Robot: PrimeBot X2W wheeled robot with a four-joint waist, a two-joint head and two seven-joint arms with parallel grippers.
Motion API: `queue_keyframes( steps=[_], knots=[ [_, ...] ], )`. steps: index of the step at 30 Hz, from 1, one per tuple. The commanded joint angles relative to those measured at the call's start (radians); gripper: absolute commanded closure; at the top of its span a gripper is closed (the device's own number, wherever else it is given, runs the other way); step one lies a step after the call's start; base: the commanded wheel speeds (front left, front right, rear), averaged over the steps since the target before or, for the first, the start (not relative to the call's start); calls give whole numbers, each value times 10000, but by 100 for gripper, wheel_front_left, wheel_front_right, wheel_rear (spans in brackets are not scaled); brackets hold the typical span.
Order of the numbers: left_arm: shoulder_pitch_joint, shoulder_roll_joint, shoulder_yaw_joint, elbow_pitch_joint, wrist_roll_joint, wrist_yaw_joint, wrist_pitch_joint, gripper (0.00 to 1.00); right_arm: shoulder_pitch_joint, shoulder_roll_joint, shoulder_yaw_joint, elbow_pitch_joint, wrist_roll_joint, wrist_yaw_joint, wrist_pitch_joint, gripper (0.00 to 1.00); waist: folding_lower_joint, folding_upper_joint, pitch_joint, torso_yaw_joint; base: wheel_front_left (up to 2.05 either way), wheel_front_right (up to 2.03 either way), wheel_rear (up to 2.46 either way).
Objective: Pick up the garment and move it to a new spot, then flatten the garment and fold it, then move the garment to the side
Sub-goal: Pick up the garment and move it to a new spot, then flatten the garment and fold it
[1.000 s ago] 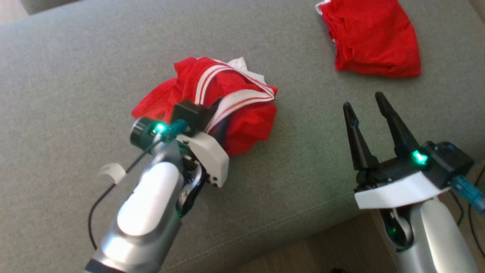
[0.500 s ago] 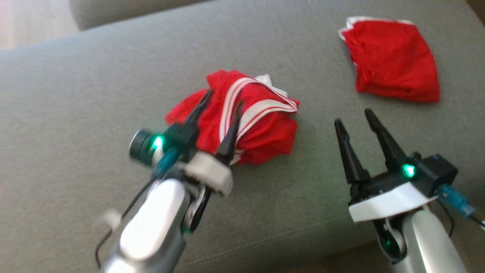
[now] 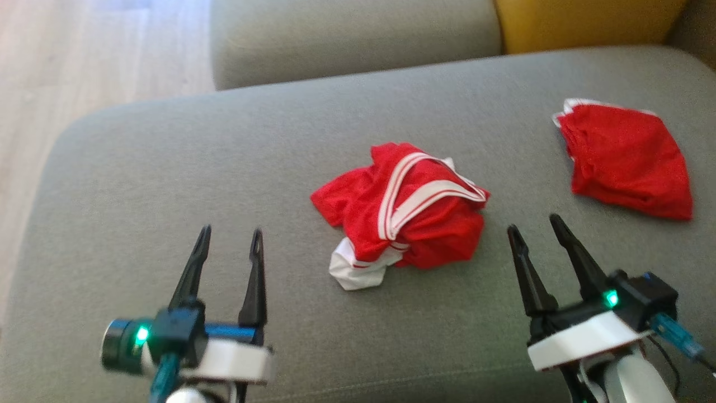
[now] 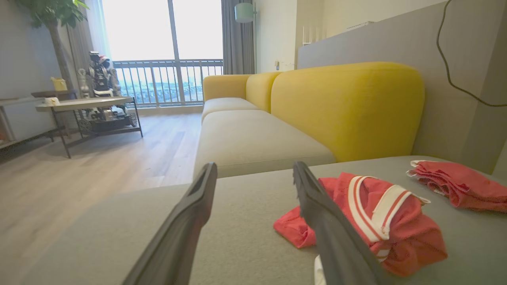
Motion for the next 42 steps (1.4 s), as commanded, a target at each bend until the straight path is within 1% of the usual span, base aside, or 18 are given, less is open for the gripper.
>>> queue_keyframes(
  steps=[1, 6, 8, 11, 19, 42],
  knots=[
    [-348, 139, 407, -434, 146, 47, -54, 0, -162, 20, 173, -366, -44, -4, -65, 0, 1, 0, -230, 227, 0, 0, 0],
    [608, 203, 709, -836, 760, 326, -55, 0, 380, 20, 38, -558, -294, -4, -65, 0, 1, 0, -488, 425, 0, 0, 0],
    [940, 168, 778, -841, 954, 485, -56, 0, 603, 20, 97, -592, -493, -4, -65, 0, 1, 0, -536, 457, 0, 0, 0],
    [1229, 57, 787, -713, 1077, 560, -56, 0, 869, 20, 181, -597, -602, -4, -65, 0, 1, 0, -572, 510, 0, 0, 0],
    [1385, -138, 736, -579, 1204, 396, -56, 0, 981, 20, 239, -560, -510, -4, -65, 0, 1, 0, -588, 474, 0, 0, 0],
    [1480, -185, 697, -374, 1345, 155, -57, 0, 988, 20, 74, -546, -374, -4, -65, 0, 1, 0, -623, 310, 0, 0, 0]
  ],
)
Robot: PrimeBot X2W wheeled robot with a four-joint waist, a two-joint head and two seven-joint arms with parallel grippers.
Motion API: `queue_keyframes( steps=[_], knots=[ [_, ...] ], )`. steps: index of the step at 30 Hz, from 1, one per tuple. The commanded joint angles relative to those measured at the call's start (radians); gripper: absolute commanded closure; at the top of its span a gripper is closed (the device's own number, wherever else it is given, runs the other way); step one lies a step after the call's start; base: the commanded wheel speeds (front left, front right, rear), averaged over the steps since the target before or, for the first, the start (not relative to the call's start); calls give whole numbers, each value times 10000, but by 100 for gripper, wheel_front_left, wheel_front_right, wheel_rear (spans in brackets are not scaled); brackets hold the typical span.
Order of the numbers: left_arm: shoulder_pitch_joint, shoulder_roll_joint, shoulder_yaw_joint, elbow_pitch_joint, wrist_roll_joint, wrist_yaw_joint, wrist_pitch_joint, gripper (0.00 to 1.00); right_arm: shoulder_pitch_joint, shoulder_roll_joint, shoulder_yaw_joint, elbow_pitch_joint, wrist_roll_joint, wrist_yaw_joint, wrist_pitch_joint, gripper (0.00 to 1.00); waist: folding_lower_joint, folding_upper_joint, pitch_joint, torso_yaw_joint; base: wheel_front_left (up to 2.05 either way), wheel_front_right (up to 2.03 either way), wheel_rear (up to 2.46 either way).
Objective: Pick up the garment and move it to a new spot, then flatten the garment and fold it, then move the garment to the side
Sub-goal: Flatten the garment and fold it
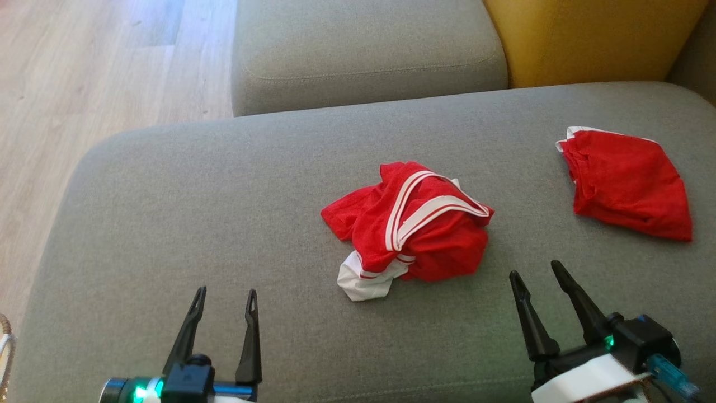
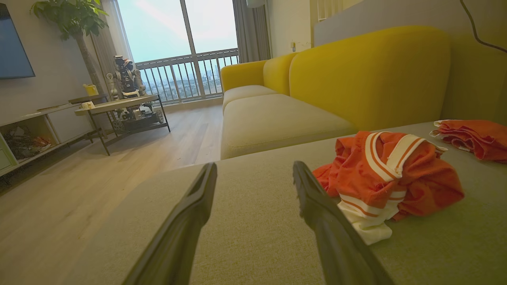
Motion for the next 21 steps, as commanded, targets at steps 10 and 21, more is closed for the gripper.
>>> queue_keyframes(
  steps=[10, 21],
  knots=[
    [-729, -93, -110, 9, 133, -387, -53, 0, -497, -33, 292, -287, 95, -4, -65, 0, 0, -1, 311, -163, 0, 0, 0],
    [-2853, -348, -1518, 1900, 340, -2037, -53, 0, -883, -33, 395, -397, 68, -4, -65, 0, 0, -1, 1262, -655, 0, 0, 0]
  ],
)
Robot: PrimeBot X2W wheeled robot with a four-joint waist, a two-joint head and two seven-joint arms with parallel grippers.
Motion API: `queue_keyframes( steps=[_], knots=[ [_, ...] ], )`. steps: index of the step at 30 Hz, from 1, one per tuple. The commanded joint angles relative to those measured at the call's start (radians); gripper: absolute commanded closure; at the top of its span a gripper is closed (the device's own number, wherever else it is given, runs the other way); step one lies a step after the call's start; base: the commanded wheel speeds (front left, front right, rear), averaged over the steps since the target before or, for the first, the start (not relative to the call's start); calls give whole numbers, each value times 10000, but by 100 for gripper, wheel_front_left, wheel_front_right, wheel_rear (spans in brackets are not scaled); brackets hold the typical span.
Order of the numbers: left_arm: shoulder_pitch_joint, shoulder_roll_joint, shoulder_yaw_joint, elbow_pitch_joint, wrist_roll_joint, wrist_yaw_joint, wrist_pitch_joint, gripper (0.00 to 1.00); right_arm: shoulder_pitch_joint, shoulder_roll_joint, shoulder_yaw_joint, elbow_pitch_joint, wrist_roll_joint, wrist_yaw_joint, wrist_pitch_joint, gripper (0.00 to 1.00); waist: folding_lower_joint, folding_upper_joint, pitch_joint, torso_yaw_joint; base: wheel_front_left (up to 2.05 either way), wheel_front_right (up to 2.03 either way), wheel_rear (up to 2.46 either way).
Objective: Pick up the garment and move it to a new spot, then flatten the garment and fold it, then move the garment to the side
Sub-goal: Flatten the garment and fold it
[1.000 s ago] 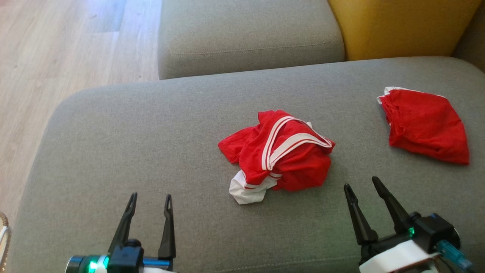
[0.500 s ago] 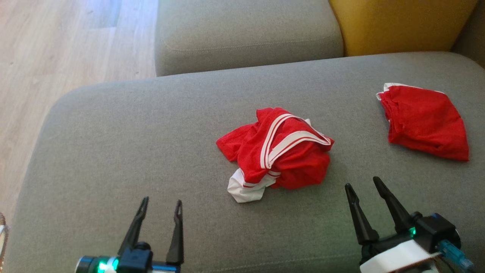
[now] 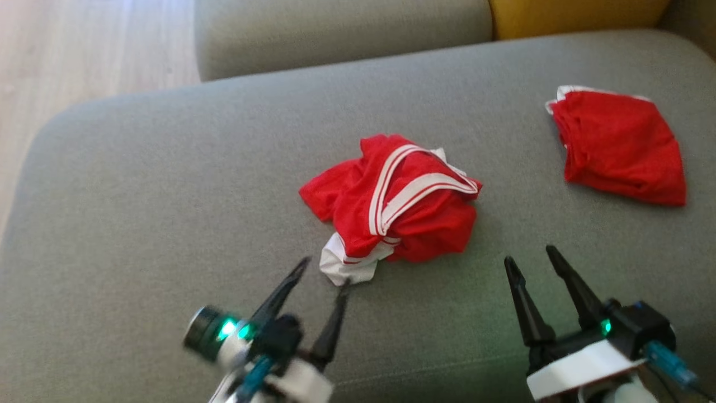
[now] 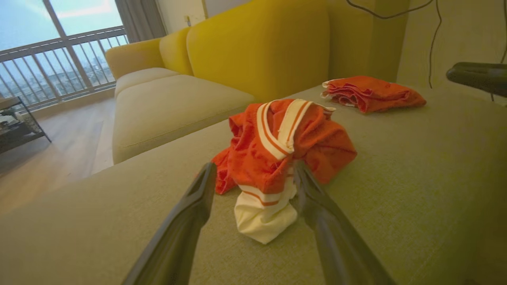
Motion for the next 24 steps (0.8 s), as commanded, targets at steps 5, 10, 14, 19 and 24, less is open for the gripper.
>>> queue_keyframes(
  steps=[5, 10, 14, 19, 24],
  knots=[
    [-2022, -408, -383, 763, 338, -432, -55, 0, -942, -35, 254, -485, 47, -4, -65, 0, -1, 0, 961, -381, 0, 0, 0],
    [-2950, -572, -635, 1691, 346, -505, -55, 0, -1239, -35, 249, -530, 90, -4, -65, 0, -1, 0, 1410, -600, 0, 0, 0],
    [-3440, -613, -780, 2189, 335, -575, -55, 0, -1405, -35, 221, -552, 132, -4, -65, 0, -1, 0, 1669, -711, 0, 0, 0],
    [-3906, -627, -793, 2453, 294, -430, -55, 0, -1573, -35, 196, -577, 199, -4, -65, 0, -1, 0, 1936, -790, 0, 0, 0],
    [-4088, -573, -739, 2522, 252, -286, -55, 0, -1657, -35, 223, -597, 230, -4, -65, 0, -1, 0, 2067, -816, 0, 0, 0]
  ],
)
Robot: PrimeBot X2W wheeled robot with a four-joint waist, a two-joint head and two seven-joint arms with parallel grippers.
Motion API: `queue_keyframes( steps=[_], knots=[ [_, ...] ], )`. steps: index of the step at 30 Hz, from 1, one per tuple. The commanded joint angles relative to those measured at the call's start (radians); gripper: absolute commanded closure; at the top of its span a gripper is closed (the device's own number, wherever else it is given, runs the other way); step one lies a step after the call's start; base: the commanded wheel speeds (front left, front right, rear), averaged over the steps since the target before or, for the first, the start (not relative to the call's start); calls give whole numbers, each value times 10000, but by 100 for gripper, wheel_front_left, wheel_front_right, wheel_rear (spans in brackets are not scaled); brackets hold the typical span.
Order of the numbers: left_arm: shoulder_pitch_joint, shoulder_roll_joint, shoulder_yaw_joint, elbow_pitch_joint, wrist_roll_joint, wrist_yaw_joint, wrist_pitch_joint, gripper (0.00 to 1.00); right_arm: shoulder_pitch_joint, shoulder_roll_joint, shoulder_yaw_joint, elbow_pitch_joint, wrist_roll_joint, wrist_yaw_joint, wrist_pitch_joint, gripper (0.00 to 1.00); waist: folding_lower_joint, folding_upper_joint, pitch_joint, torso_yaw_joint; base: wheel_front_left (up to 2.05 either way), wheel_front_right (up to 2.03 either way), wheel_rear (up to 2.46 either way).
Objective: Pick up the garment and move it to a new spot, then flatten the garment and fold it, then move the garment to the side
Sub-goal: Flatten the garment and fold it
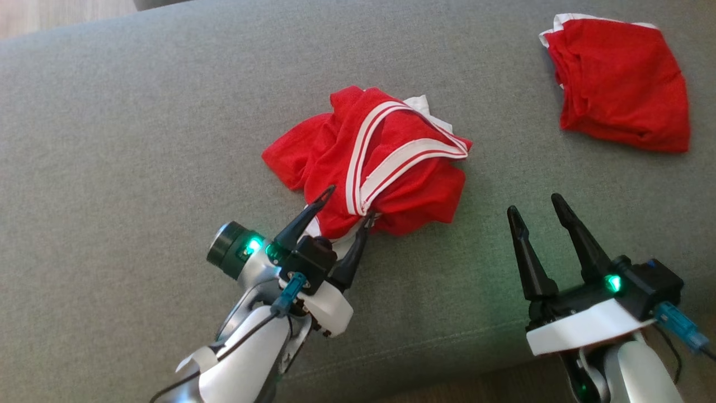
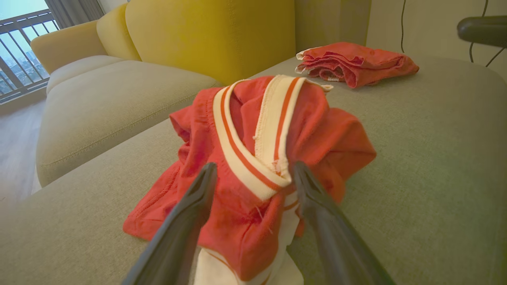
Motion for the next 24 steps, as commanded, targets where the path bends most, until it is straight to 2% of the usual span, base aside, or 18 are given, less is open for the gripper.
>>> queue_keyframes(
  steps=[1, 9, 10, 12, 14, 15, 17, 21, 24],
  knots=[
    [-418, 50, 335, -216, -45, 57, -53, 0, -355, -33, 247, -376, 71, -4, -65, 0, -1, 0, 38, -3, 0, 0, 0],
    [-691, 136, 239, 65, -98, 119, -53, 0, -534, -33, 295, -373, 92, -4, -65, 0, -1, 0, 210, -20, 0, 0, 0],
    [-732, 133, 236, 8, -109, 145, -53, 3, -553, -33, 298, -372, 87, -4, -65, 0, -1, 0, 214, -22, 0, 0, 0],
    [-773, 134, 222, -100, -132, 188, -53, 29, -575, -33, 305, -358, 70, -4, -65, 0, -1, 0, 201, -23, 0, 0, 0],
    [-755, 128, 207, -174, -249, 133, -53, 60, -581, -33, 313, -328, 52, -4, -65, 0, -1, 0, 157, -28, 0, 0, 0],
    [-738, 129, 198, -190, -301, 99, -53, 69, -579, -33, 319, -308, 41, -4, -65, 0, -1, 0, 120, -32, 0, 0, 0],
    [-686, 129, 210, -269, -446, 17, -53, 100, -562, -33, 340, -259, 26, -4, -65, 0, -1, 0, 20, -54, 0, 0, 0],
    [-471, 96, 455, -386, -1085, -272, -53, 100, -495, -33, 397, -166, 37, -4, -65, 0, -1, 0, -294, -137, 0, 0, 0],
    [-234, -21, 790, -382, -2182, -872, -53, 100, -405, -33, 474, -95, 96, -4, -65, 0, -1, 0, -659, -273, 0, 0, 0]
  ],
)
